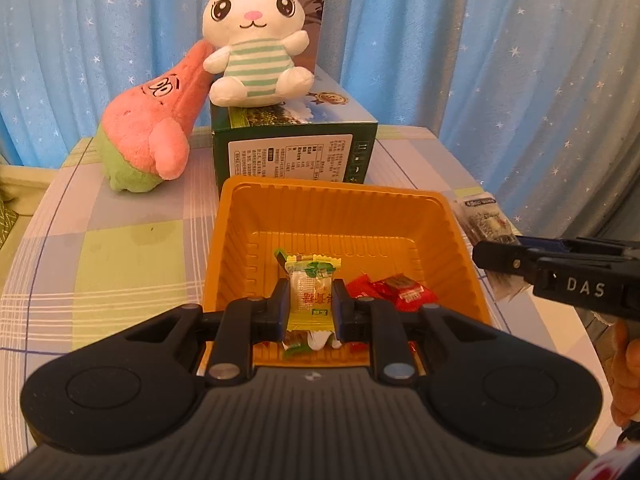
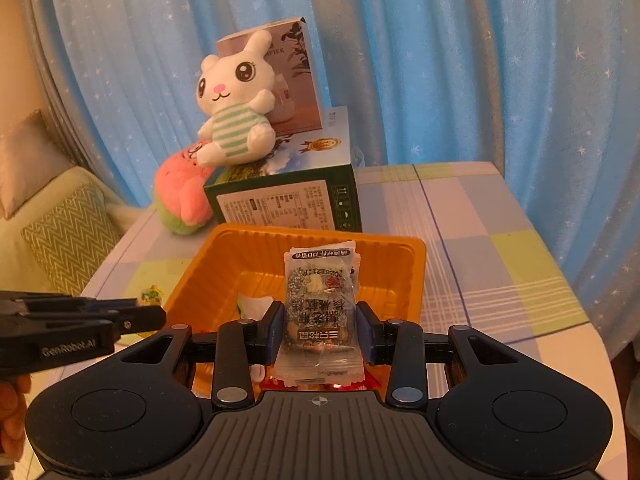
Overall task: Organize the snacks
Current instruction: 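Open both tools to drop the snacks into the orange tray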
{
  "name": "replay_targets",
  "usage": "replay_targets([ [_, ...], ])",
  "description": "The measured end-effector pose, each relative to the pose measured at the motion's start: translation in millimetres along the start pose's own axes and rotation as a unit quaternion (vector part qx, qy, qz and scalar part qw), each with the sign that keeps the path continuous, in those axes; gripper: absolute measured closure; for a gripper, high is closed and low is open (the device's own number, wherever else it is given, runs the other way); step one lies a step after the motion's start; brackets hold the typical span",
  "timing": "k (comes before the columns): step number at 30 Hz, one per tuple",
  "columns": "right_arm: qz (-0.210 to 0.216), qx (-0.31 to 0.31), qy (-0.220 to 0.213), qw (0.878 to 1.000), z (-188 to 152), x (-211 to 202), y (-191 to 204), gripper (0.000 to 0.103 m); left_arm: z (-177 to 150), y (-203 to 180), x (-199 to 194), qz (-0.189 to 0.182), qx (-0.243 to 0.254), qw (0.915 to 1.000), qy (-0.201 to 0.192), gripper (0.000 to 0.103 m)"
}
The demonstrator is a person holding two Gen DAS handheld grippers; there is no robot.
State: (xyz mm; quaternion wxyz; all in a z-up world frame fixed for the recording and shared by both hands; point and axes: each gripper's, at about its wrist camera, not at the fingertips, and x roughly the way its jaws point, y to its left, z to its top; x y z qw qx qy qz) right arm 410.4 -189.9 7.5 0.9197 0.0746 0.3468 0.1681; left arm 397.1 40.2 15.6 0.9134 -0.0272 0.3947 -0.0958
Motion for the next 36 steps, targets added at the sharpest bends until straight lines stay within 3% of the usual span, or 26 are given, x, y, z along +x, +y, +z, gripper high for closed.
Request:
replay_targets([
  [9, 0.001, 0.007, 0.007, 1.0, 2.4, 14.0, -2.8, 0.065, 5.1, 7.5, 25.2, 0.002, -0.012, 0.9999, -0.003, 0.083],
  [11, 0.001, 0.007, 0.009, 1.0, 1.1, 15.3, -3.1, 0.065, 6.2, 12.8, 28.8, 0.008, -0.025, 0.9996, -0.005, 0.064],
  [12, 0.001, 0.007, 0.01, 1.0, 0.4, 15.6, -3.2, 0.065, 5.7, 15.6, 28.4, 0.007, -0.031, 0.9995, -0.008, 0.061],
  [33, -0.012, 0.017, 0.015, 1.0, -1.2, 18.2, -7.8, 0.065, -10.1, 20.8, 14.6, 0.002, -0.028, 0.9996, -0.008, 0.058],
  [36, -0.008, 0.018, 0.003, 1.0, -1.8, 18.1, -11.1, 0.065, -10.4, 19.4, 13.2, 0.001, -0.028, 0.9996, -0.01, 0.054],
])
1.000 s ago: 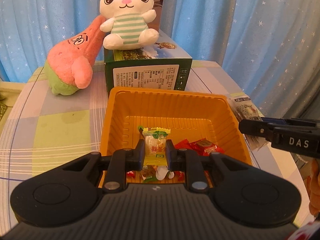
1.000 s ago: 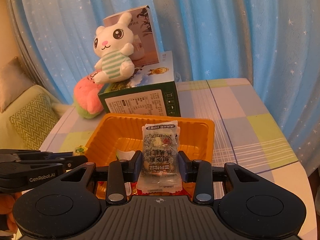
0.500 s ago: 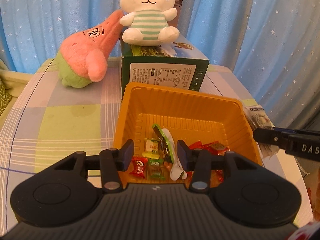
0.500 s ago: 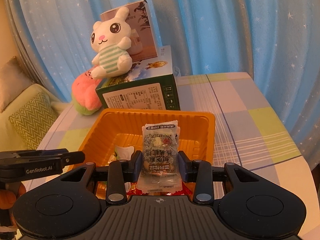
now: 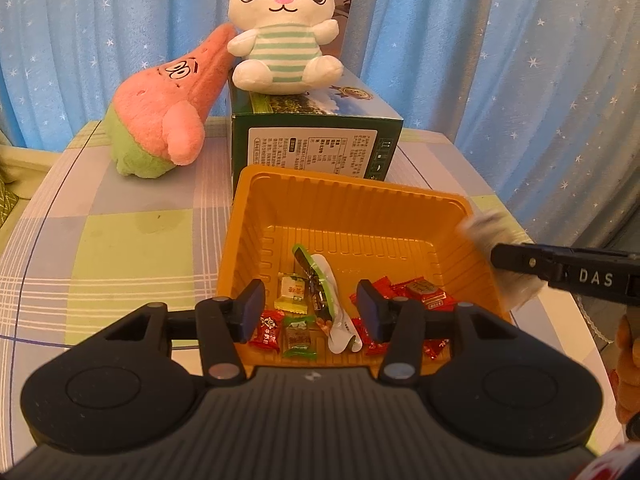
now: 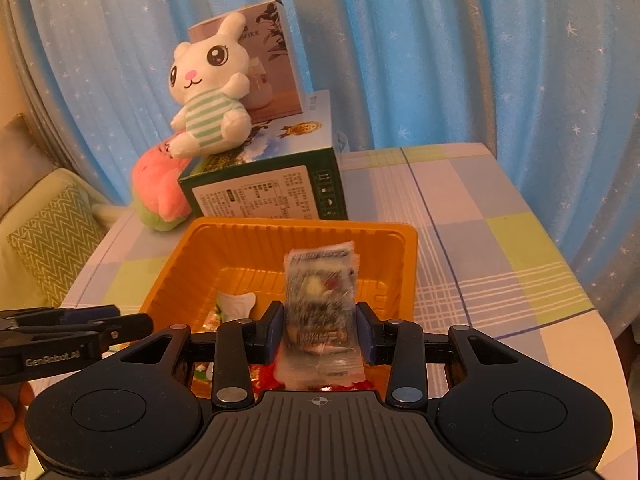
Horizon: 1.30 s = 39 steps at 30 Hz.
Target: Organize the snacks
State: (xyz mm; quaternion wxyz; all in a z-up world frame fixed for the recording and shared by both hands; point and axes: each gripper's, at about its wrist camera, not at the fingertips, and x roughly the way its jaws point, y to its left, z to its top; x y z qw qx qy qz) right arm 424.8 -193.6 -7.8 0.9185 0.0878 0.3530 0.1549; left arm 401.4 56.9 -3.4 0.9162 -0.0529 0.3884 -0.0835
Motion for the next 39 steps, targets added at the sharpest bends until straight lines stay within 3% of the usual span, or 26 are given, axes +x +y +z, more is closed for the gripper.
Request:
replay_targets([
  [3, 0.014, 0.02, 0.016, 1.0, 1.6, 3.6, -6.6, 0.062, -2.4, -0.4, -1.8, -0.002, -0.002, 1.0, -0.001, 0.046],
  [5, 0.011, 0.021, 0.012, 1.0, 0.6, 0.1, -7.4, 0.048, -5.6, -1.3, -4.1, -0.004, -0.001, 1.0, -0.002, 0.04],
  [6, 0.011, 0.022, 0.01, 1.0, -0.4, -2.2, -7.8, 0.046, -7.6, -1.8, -5.3, -0.005, 0.0, 1.0, -0.002, 0.039],
  [13, 0.003, 0.035, 0.022, 0.999, -9.7, -14.5, -13.2, 0.045, -24.1, -3.2, -15.8, -0.003, -0.005, 1.0, 0.002, 0.032],
  [24, -0.004, 0.031, 0.038, 0.999, -34.5, -58.2, -6.1, 0.044, -39.2, -15.4, -62.2, 0.015, -0.012, 0.9996, -0.021, 0.009],
  [29, -0.002, 0.032, 0.032, 0.999, -48.3, -89.1, -0.1, 0.028, -44.4, -26.0, -92.7, 0.024, -0.004, 0.9992, -0.031, 0.001],
  [39, -0.008, 0.043, 0.031, 0.999, -72.2, -150.3, 8.8, 0.024, -70.6, -49.8, -149.8, 0.033, 0.0, 0.9987, -0.04, 0.0],
])
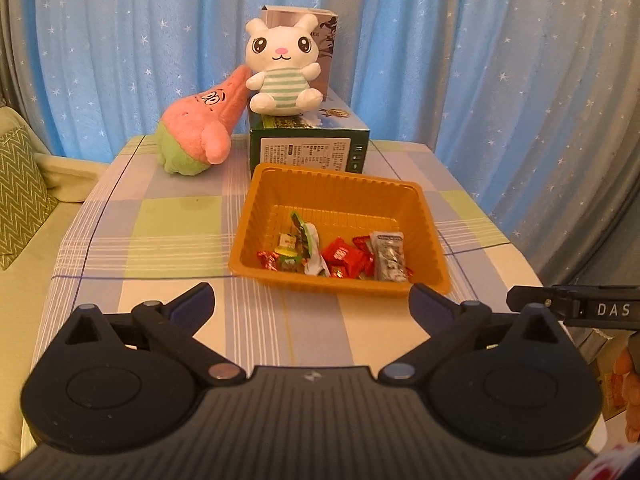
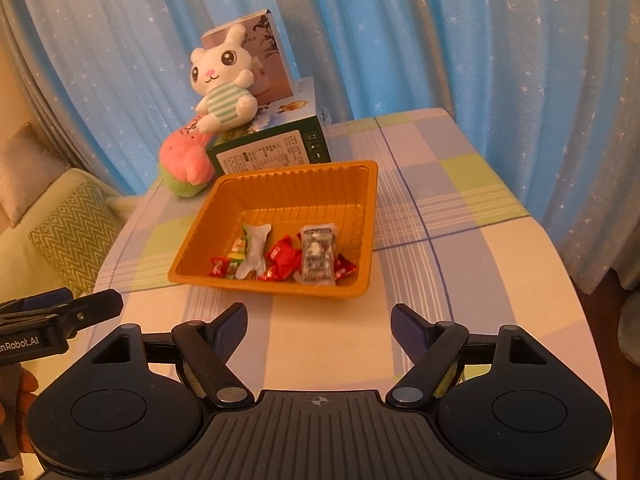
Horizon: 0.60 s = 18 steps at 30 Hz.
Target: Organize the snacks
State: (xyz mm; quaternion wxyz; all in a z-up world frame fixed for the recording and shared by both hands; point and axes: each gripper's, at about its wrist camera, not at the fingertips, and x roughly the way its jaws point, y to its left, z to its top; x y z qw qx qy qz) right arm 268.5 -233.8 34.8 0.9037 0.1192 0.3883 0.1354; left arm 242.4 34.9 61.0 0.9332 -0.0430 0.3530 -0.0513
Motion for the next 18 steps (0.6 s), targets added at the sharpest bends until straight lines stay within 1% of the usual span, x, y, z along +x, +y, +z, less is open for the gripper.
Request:
replay_targets([
  [6, -0.004, -0.001, -0.007, 1.0, -20.8, -31.3, 7.0, 0.024, -20.3, -12.9, -33.5, -0.006, -0.01, 0.9999, 0.003, 0.0],
  [11, -0.003, -0.005, -0.014, 1.0, -39.8, -55.9, 15.5, 0.024, -42.0, -24.9, -61.4, 0.008, -0.013, 0.9999, -0.003, 0.0],
  [14, -0.01, -0.003, -0.013, 1.0, -54.3, -68.9, 19.2, 0.024, -54.8, -30.7, -75.6, 0.008, -0.008, 0.9999, -0.006, 0.001],
  [18, -0.004, 0.001, -0.012, 1.0, -73.7, -84.3, 21.2, 0.024, -72.7, -34.8, -93.3, 0.015, -0.014, 0.9998, -0.006, 0.001],
])
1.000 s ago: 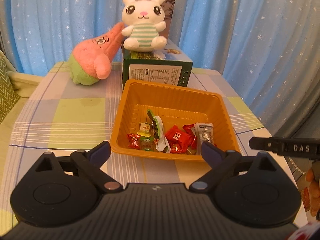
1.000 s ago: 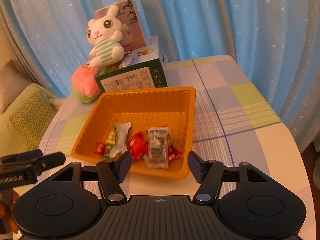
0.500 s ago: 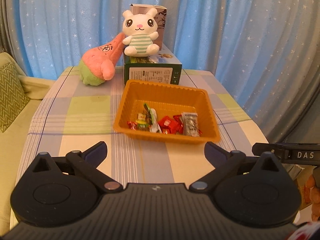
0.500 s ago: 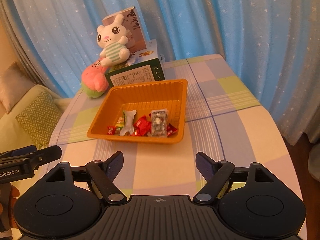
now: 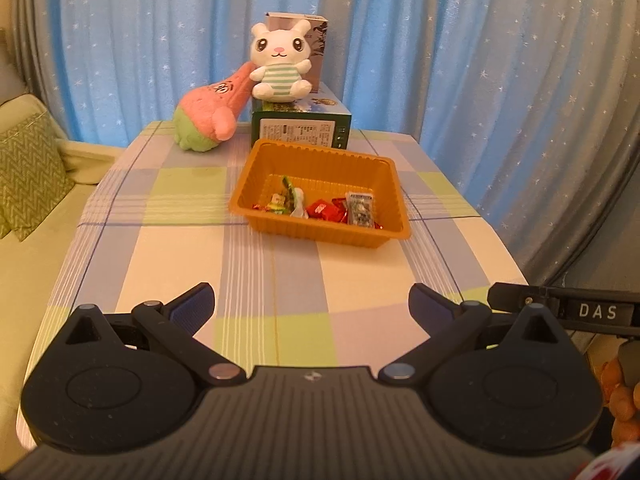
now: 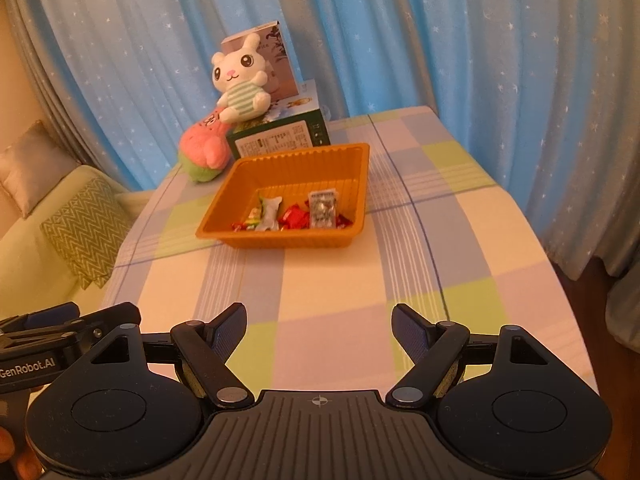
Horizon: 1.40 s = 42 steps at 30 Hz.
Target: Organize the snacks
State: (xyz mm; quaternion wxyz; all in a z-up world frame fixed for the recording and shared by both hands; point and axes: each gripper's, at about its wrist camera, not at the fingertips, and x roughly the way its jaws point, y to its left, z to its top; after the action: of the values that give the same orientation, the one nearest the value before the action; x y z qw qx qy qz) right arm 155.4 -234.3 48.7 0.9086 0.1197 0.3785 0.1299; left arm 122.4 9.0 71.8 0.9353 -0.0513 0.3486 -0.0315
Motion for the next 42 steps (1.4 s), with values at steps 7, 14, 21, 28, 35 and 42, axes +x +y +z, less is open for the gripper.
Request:
replay_targets([
  [7, 0.0, -0.002, -0.003, 1.0, -25.2, -29.0, -0.7, 0.024, -24.3, -3.1, -23.7, 0.021, 0.002, 0.9998, 0.007, 0.001],
  [14, -0.005, -0.011, -0.01, 1.0, -36.5, -49.8, 1.9, 0.024, -36.4, -1.6, -45.7, 0.03, -0.003, 0.9996, 0.003, 0.001],
  [21, -0.005, -0.027, -0.01, 1.0, -47.3, -61.4, 10.2, 0.024, -42.8, 3.4, -56.4, 0.025, -0.015, 0.9995, 0.006, 0.001],
  [28, 0.002, -0.033, -0.006, 0.999, -55.8, -66.2, 17.3, 0.024, -49.8, 4.8, -60.5, 0.026, -0.016, 0.9995, 0.011, 0.001],
  [35, 0.004, -0.039, -0.01, 0.999, -58.9, -69.0, 21.3, 0.024, -52.9, 4.9, -61.5, 0.027, -0.014, 0.9995, 0.01, 0.001],
  [42, 0.005, -0.037, -0.006, 0.999, -59.7, -66.6, 19.9, 0.024, -56.0, 5.7, -60.1, 0.027, -0.016, 0.9994, 0.012, 0.001],
])
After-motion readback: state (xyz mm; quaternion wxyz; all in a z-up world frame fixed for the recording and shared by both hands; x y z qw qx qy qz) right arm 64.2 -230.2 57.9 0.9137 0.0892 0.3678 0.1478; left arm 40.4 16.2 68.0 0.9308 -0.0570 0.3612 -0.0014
